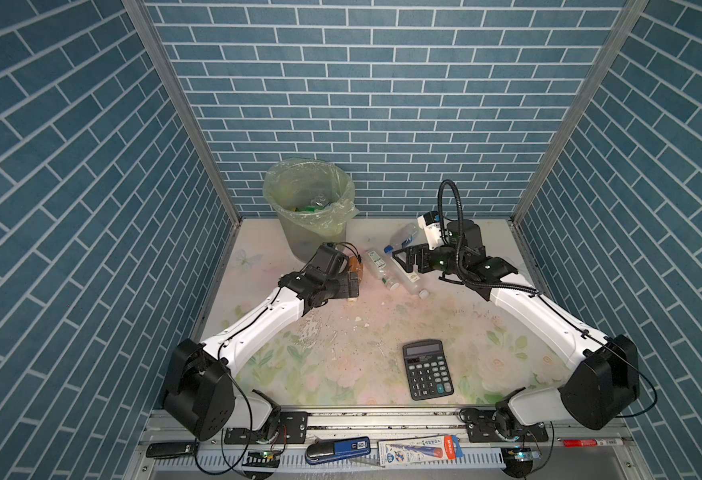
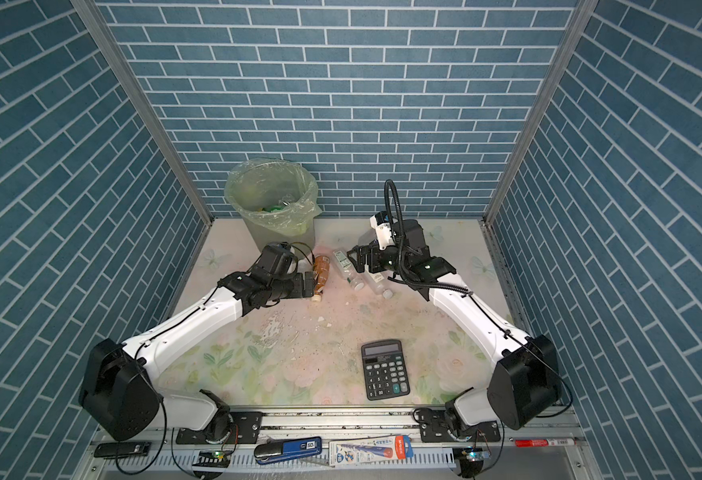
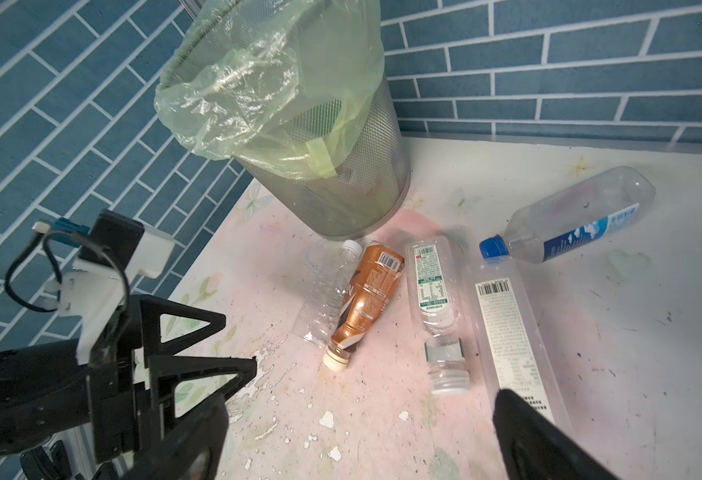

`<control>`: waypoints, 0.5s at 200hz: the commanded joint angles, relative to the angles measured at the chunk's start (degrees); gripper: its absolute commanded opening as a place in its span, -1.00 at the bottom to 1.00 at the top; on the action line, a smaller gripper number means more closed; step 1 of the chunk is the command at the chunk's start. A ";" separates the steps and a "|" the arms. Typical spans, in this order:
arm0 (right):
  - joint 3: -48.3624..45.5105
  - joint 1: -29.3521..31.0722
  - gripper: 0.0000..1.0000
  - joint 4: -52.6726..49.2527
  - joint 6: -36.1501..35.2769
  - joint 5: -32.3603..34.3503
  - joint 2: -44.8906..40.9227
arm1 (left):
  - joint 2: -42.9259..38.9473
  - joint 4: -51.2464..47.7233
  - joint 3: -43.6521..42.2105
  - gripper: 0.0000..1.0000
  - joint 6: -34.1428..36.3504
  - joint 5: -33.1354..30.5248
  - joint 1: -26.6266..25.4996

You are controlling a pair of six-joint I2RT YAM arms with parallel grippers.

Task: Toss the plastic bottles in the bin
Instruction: 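Lower the left gripper onto the clear white-capped water bottle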

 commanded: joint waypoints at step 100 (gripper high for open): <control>-6.66 -0.03 0.97 2.37 2.27 0.18 -3.18 | 15.40 17.21 -2.65 0.77 -6.03 -4.75 1.71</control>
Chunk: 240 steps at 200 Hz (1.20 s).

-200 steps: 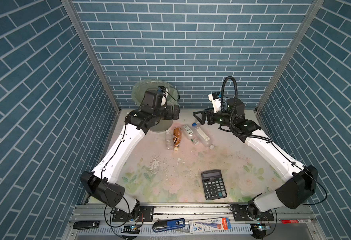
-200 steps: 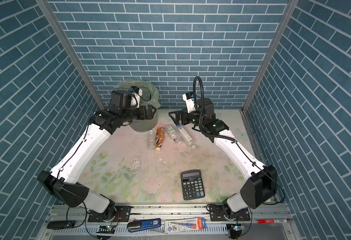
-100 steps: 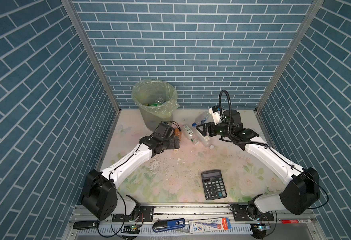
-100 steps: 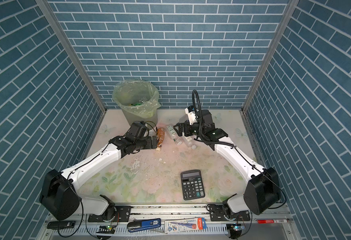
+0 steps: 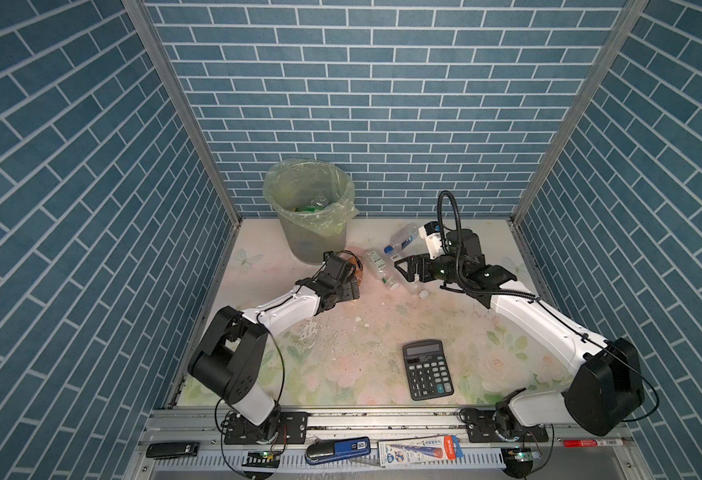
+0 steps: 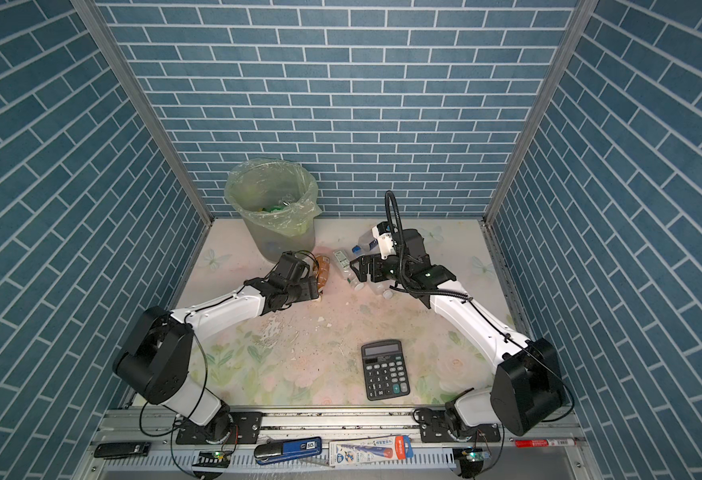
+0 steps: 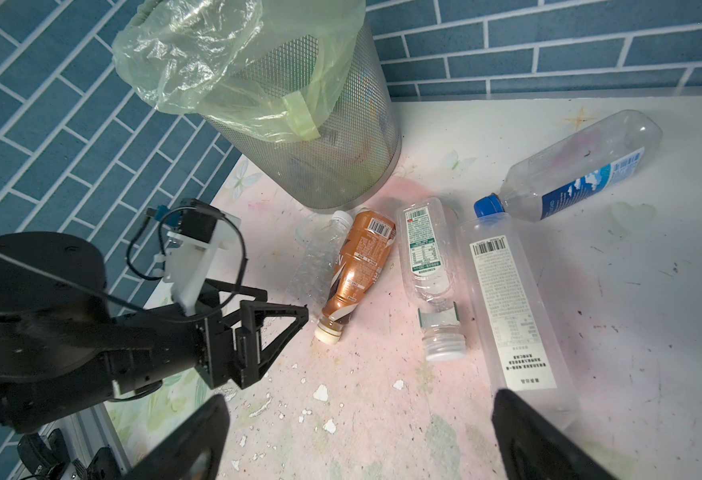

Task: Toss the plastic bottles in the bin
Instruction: 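Lower the left gripper onto the clear white-capped water bottle, then close the left gripper around the clear water bottle and lift it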

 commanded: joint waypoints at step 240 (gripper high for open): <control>-1.12 -0.17 0.96 1.15 2.94 0.42 0.91 | -2.57 10.30 -9.91 0.00 1.10 6.49 3.60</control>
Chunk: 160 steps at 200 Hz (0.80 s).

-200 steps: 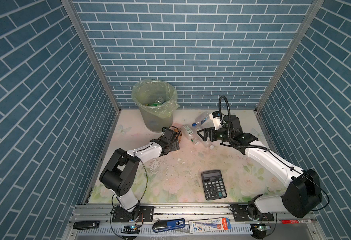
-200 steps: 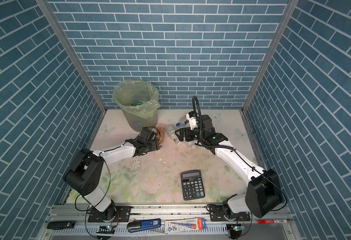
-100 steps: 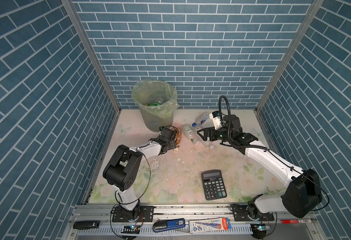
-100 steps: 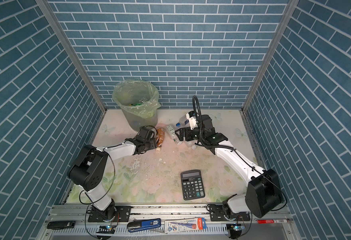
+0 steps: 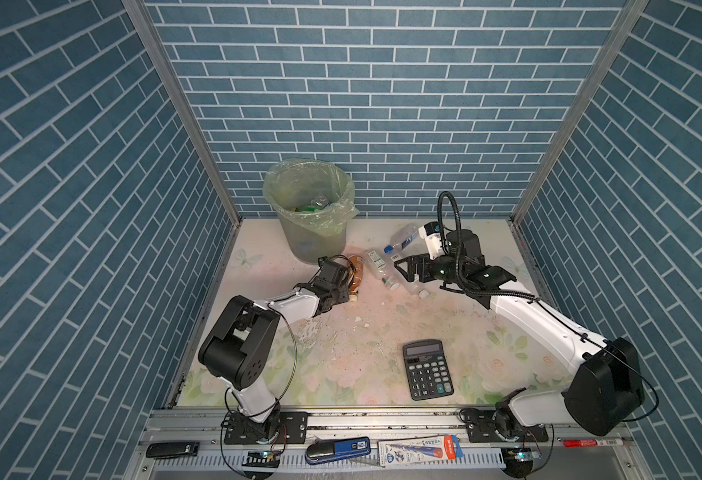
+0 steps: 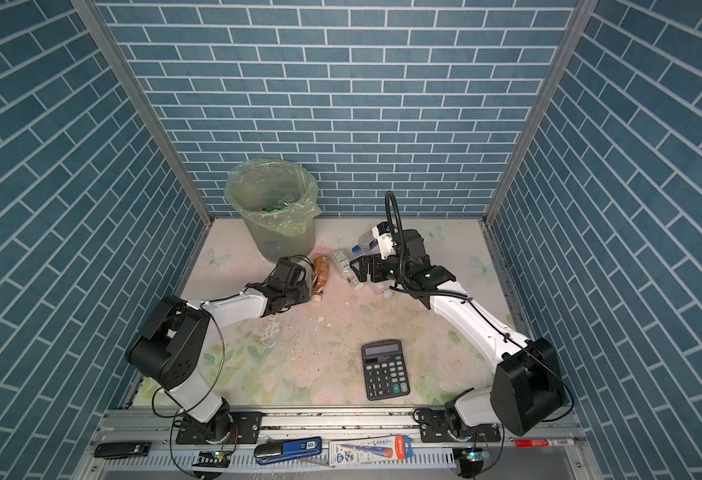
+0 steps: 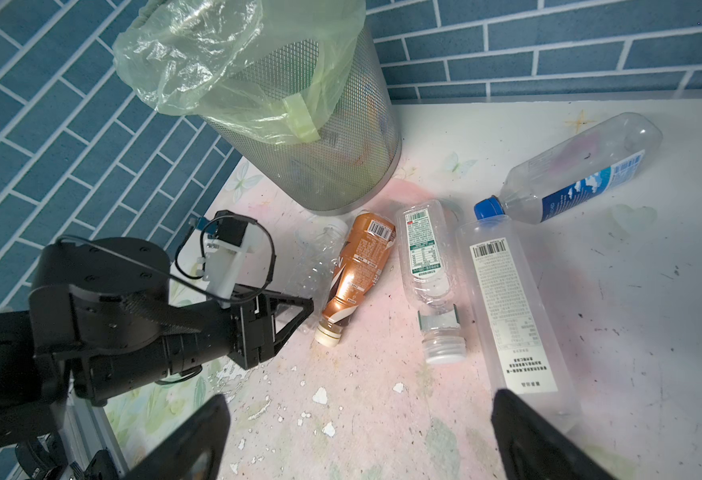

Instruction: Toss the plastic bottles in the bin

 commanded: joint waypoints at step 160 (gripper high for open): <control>3.09 -2.80 0.61 12.23 23.36 -10.17 10.74 | -12.31 13.91 0.50 0.02 9.66 18.05 -14.02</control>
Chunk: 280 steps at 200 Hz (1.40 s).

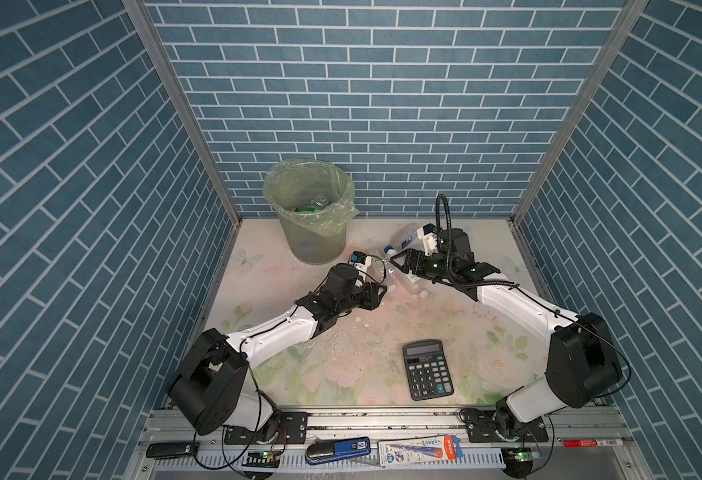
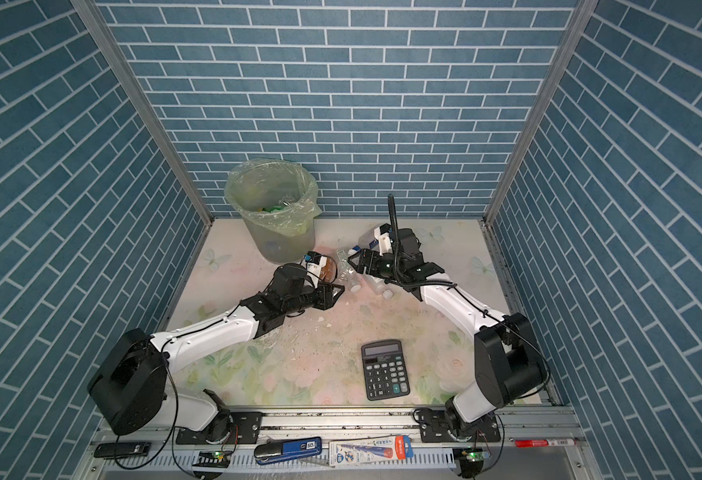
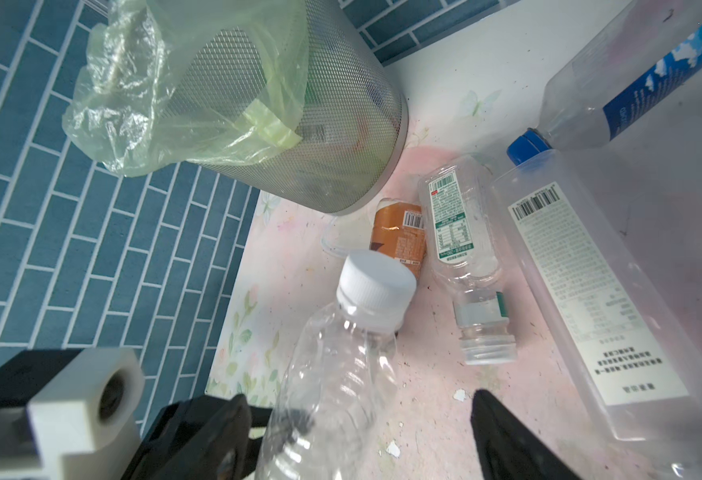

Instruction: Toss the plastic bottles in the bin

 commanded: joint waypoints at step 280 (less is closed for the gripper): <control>4.23 -1.92 -0.66 7.07 7.43 -3.86 3.76 | 7.65 4.18 5.30 0.07 0.11 -4.10 -3.63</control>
